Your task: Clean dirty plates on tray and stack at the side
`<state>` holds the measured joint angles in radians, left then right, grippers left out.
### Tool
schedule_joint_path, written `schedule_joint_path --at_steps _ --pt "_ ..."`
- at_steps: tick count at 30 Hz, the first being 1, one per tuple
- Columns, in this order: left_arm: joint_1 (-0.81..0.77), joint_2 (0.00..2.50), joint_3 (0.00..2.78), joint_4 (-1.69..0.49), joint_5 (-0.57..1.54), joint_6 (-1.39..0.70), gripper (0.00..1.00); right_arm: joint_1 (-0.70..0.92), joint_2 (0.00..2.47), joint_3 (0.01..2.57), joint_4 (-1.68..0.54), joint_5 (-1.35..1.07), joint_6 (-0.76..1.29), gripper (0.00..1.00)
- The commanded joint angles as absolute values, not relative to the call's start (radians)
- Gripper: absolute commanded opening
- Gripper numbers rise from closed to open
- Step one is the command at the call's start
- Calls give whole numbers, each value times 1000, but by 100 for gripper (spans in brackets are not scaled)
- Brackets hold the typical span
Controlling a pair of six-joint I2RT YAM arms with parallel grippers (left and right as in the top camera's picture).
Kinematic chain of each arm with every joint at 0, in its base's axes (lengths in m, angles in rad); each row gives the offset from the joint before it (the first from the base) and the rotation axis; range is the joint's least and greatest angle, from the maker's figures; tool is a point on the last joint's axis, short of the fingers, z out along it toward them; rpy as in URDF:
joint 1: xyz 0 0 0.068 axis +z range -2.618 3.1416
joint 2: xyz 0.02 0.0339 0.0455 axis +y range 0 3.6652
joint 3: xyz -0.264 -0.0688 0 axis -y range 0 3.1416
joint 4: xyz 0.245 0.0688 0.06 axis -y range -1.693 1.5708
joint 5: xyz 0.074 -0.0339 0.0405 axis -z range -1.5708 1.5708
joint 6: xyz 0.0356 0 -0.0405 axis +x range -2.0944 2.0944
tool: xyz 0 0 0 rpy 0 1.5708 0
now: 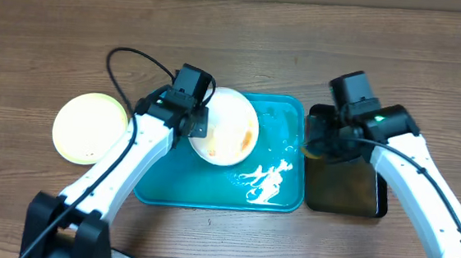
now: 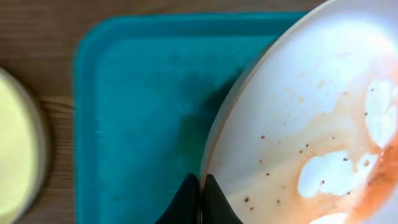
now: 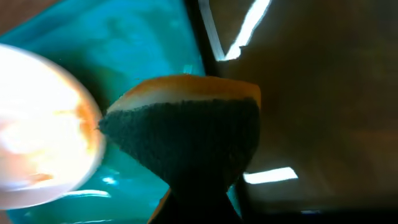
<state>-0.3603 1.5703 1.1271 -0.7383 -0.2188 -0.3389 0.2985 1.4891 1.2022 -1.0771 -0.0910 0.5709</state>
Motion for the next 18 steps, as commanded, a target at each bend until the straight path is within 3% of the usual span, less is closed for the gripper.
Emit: schedule_joint_path --at_steps 1,9,18 --pt "-380 1521 1144 -742 -426 -355 4 241 1499 1197 -1110 -17 515 4" --pt "-498 1483 1144 -759 -750 -345 4 178 1502 1197 -1151 78 462 4" --pt "-610 1483 1144 -759 -929 -310 4 178 1504 1197 -1151 78 436 4"
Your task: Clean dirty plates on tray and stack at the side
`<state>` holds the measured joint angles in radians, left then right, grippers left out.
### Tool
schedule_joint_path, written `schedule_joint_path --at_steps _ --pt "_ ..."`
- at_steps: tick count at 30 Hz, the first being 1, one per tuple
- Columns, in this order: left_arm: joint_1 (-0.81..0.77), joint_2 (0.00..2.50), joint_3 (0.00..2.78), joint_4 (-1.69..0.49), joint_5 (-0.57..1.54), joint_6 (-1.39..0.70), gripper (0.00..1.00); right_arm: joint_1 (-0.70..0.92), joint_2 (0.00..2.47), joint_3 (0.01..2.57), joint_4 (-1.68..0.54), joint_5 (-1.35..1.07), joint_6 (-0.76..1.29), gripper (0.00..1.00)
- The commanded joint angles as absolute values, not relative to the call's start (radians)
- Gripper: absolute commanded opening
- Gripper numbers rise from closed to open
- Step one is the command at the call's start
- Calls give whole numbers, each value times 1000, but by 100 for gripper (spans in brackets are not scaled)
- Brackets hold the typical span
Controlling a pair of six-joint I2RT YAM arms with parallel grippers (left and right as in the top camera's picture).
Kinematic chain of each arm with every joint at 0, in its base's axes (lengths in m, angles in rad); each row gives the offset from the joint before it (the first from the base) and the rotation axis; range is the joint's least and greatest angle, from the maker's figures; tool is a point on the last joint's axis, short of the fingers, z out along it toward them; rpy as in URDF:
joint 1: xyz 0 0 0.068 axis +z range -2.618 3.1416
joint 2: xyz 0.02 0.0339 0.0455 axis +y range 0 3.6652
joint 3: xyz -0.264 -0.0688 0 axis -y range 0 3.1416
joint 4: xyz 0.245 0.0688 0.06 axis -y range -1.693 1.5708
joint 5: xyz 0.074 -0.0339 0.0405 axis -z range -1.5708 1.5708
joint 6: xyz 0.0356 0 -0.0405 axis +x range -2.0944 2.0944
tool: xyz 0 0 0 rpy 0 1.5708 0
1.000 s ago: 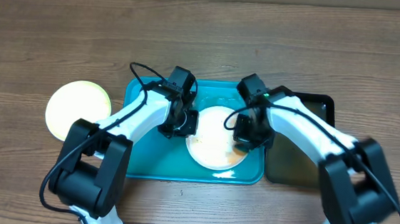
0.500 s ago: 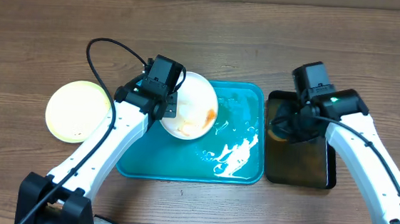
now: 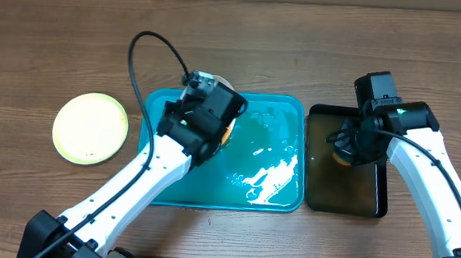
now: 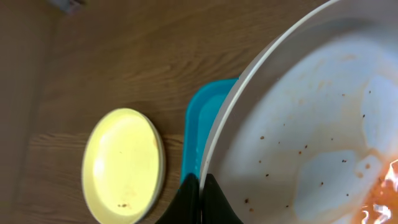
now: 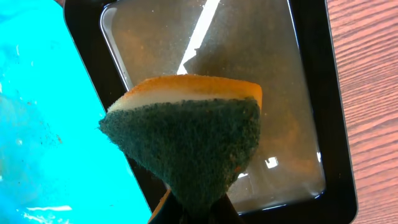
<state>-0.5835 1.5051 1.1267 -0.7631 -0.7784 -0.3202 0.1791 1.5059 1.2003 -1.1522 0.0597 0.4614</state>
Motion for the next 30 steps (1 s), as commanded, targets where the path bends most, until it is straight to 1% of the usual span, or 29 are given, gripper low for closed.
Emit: schedule_joint_path --at_steps 1,7,12,17,22,30 --pt "-620 1483 1144 -759 -956 -310 4 178 1504 1197 -1151 78 434 4" --pt "-679 1483 1144 -759 -1131 -292 4 178 1514 1197 -1139 78 365 4" --pt "-725 1483 1144 -759 -1212 -292 4 178 1554 1197 -1110 78 326 4" --pt "-741 1483 1144 -759 -1217 -292 4 178 1615 1197 -1048 78 249 4" --pt "-741 1483 1144 -762 -1224 -292 4 172 1693 1197 -989 75 70 4" --pt "-740 1483 1144 -763 -1223 -292 4 122 1829 1197 -939 60 56 4"
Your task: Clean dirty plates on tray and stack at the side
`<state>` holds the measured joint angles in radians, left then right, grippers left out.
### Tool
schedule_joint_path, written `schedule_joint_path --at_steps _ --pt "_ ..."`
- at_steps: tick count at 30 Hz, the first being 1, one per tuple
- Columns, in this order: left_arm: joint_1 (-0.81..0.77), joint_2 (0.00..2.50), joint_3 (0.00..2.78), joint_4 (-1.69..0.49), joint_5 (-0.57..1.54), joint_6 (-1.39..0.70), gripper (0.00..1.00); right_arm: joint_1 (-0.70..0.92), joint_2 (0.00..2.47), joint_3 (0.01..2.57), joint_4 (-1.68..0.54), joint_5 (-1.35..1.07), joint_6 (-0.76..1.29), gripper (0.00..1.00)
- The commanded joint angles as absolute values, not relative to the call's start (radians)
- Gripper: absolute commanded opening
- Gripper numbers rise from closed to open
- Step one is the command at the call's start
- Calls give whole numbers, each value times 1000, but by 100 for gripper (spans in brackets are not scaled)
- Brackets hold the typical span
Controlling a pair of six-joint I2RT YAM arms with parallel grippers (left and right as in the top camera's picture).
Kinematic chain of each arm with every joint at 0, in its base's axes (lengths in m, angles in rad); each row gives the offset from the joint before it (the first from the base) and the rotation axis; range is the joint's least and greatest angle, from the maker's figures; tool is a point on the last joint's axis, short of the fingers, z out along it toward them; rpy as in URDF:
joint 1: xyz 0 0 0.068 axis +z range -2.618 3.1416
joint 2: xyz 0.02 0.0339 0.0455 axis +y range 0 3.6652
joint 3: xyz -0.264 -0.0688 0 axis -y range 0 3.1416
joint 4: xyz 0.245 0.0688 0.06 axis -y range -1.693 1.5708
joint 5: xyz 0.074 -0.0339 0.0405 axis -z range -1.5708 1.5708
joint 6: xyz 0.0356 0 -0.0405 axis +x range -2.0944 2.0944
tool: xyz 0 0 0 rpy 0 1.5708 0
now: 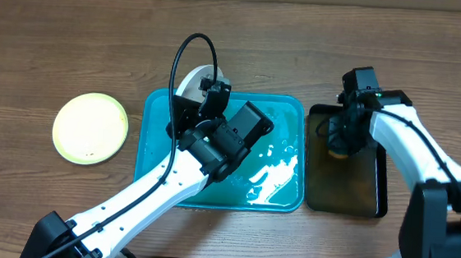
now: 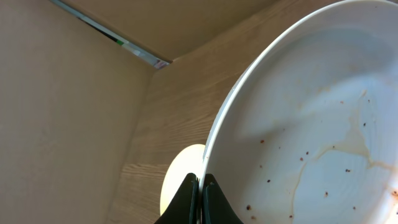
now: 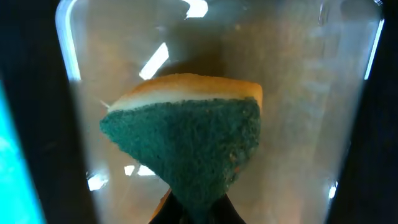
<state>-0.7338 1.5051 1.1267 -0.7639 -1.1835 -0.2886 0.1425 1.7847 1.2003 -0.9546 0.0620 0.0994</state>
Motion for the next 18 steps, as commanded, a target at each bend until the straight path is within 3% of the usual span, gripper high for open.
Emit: schedule_joint_path --at_steps 1,10,18 --pt "-740 1483 1144 -763 -1223 -292 4 121 1842 1197 -934 49 40 4" --pt "-740 1483 1144 -763 -1211 -292 4 121 1964 1197 -857 -6 30 4" --pt "-740 1483 1144 -761 -1207 -292 4 121 1939 1254 -946 -25 105 4"
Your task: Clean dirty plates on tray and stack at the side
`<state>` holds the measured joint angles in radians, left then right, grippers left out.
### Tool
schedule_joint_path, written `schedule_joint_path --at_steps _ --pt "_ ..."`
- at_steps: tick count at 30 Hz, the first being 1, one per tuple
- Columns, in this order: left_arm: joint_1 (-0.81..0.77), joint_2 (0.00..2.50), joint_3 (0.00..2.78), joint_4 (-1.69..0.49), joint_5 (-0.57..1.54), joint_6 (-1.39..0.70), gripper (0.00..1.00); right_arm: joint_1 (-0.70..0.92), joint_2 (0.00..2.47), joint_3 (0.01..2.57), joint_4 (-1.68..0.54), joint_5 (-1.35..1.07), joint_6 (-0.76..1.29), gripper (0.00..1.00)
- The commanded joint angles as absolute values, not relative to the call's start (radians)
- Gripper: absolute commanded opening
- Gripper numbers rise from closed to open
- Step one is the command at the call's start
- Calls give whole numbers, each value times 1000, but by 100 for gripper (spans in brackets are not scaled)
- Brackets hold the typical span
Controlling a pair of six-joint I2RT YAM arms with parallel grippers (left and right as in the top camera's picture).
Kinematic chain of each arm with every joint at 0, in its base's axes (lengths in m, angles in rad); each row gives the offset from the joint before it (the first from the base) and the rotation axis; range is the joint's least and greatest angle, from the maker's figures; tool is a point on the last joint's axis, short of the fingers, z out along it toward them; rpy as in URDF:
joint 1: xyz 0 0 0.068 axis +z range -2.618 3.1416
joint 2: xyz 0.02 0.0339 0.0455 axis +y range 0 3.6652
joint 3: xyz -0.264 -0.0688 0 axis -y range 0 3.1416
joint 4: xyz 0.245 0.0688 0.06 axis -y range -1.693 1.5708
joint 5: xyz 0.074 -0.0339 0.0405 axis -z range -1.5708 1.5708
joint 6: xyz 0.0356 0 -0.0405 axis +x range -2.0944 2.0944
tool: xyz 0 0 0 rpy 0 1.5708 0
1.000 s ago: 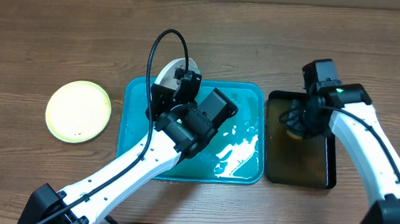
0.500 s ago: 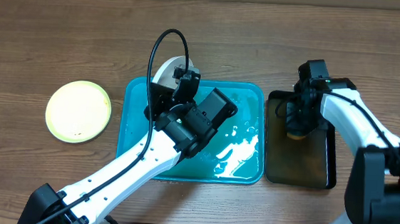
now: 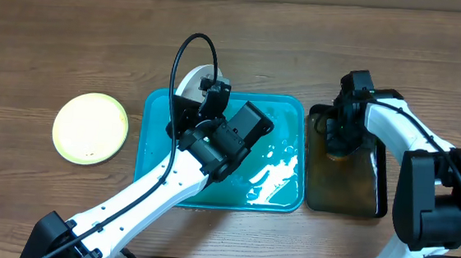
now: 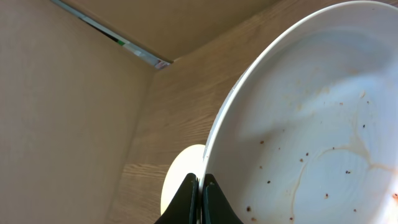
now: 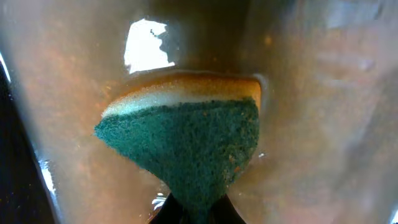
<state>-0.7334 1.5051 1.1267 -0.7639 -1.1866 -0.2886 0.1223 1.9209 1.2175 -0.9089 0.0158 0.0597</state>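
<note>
A white plate streaked with brown sauce and specks stands tilted on edge over the back left of the teal tray. My left gripper is shut on its rim. In the overhead view the plate peeks out behind the left arm. My right gripper is shut on a green-and-yellow sponge, which touches the brownish water in the black basin. A clean yellow plate lies on the table at the left.
Water and foam lie on the tray floor. The black basin sits right against the tray's right edge. A black cable loops up from the left arm. Bare wooden table surrounds everything.
The sponge in my right gripper was just above the water and now sits lower, against the water in the basin. The left gripper and its plate have not moved.
At first the left gripper held the dirty plate low over the tray and the right held the sponge at the tray's right edge. Then the plate was higher and tilted, the sponge over the basin. Later the plate stood on edge; now the sponge touches the water.
</note>
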Motion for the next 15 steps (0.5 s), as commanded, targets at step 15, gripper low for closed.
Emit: schedule_joint_path --at_steps 15 --pt "-740 1483 1143 -764 -1204 -292 4 121 1800 1269 -1036 -91 191 4"
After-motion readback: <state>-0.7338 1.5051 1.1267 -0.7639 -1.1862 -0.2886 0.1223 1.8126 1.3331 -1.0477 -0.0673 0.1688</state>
